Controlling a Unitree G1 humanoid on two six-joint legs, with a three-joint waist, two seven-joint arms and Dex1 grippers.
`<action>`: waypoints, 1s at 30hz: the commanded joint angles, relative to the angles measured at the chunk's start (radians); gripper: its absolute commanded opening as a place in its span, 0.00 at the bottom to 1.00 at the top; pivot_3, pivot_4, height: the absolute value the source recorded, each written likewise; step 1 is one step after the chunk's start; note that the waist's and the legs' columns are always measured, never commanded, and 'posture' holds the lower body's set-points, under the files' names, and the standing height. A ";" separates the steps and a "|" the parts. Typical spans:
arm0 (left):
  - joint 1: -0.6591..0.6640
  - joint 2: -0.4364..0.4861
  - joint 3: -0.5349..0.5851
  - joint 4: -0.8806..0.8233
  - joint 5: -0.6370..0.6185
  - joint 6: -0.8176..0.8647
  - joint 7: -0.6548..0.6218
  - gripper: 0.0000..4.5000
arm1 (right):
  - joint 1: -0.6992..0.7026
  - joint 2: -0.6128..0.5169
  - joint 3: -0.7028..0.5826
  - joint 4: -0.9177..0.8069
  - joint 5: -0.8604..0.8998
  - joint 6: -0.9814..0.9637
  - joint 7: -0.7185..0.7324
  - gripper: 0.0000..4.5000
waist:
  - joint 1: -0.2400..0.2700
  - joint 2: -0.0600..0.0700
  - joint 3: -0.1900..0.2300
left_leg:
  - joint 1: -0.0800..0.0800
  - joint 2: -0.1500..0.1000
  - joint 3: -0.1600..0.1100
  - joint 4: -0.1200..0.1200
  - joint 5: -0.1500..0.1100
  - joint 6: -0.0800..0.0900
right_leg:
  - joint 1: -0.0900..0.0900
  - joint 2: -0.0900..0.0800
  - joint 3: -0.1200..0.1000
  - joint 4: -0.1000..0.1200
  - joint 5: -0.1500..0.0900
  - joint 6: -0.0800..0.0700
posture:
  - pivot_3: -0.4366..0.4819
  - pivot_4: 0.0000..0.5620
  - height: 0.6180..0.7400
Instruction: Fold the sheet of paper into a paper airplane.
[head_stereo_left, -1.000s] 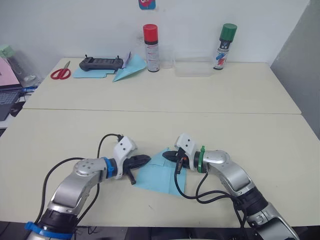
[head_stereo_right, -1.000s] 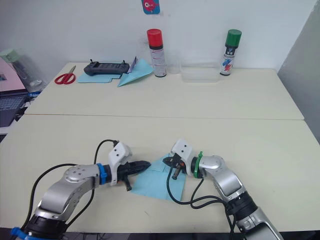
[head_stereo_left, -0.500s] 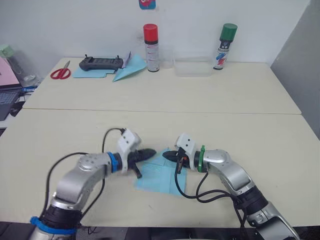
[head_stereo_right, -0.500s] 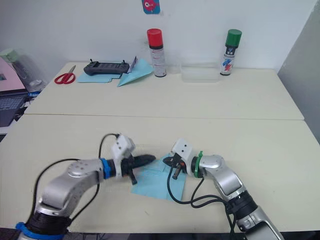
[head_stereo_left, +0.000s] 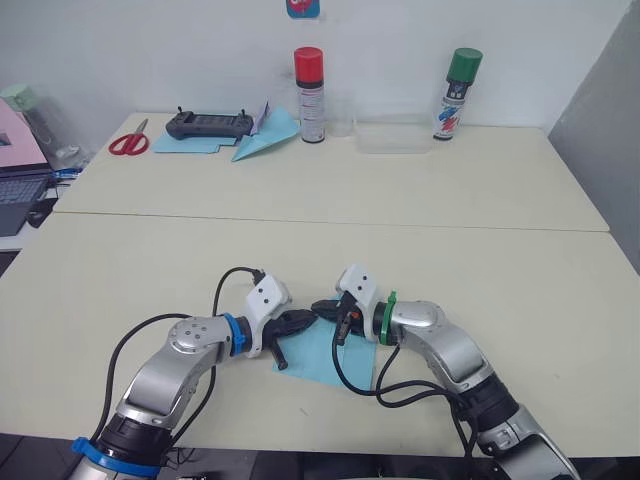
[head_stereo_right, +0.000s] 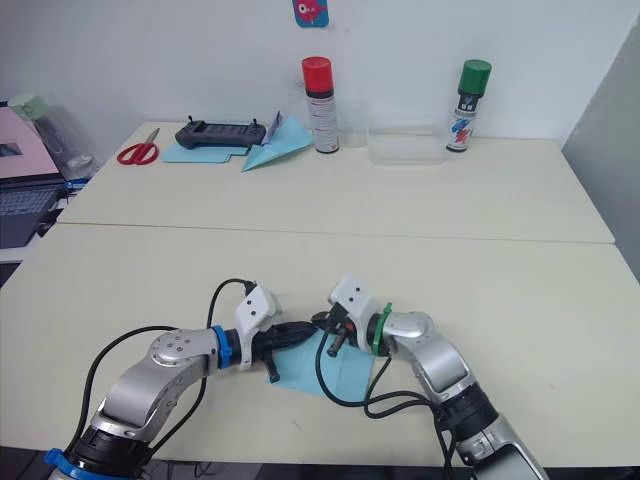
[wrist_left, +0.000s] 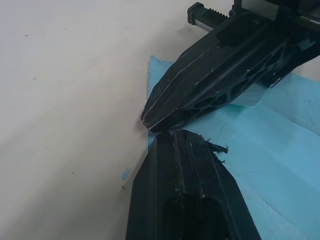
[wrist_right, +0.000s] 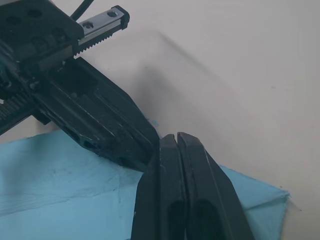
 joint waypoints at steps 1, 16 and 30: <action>0.010 0.004 -0.032 0.032 0.034 0.028 0.004 0.01 | -0.004 -0.046 0.003 0.014 -0.044 0.001 -0.009 0.00 | 0.001 0.000 0.000 | 0.000 0.000 0.000 0.000 0.000 0.000 | 0.000 0.000 0.000 0.000 0.000 0.000 | 0.48 0.27 1.00; -0.018 -0.015 -0.060 0.057 0.057 0.027 0.013 0.01 | 0.008 -0.105 -0.111 0.039 -0.039 0.010 -0.131 0.00 | 0.008 0.002 -0.002 | 0.004 -0.001 0.000 0.001 0.000 0.000 | 0.005 0.000 0.001 0.000 0.000 0.000 | 0.48 0.27 1.00; -0.047 -0.058 -0.081 0.100 0.082 0.006 0.011 0.00 | 0.076 -0.271 -0.531 -0.328 0.556 0.787 0.021 0.70 | 0.025 0.004 -0.001 | 0.001 -0.002 -0.003 0.001 0.000 0.000 | 0.004 0.000 -0.001 -0.001 0.000 0.000 | 0.48 0.27 1.00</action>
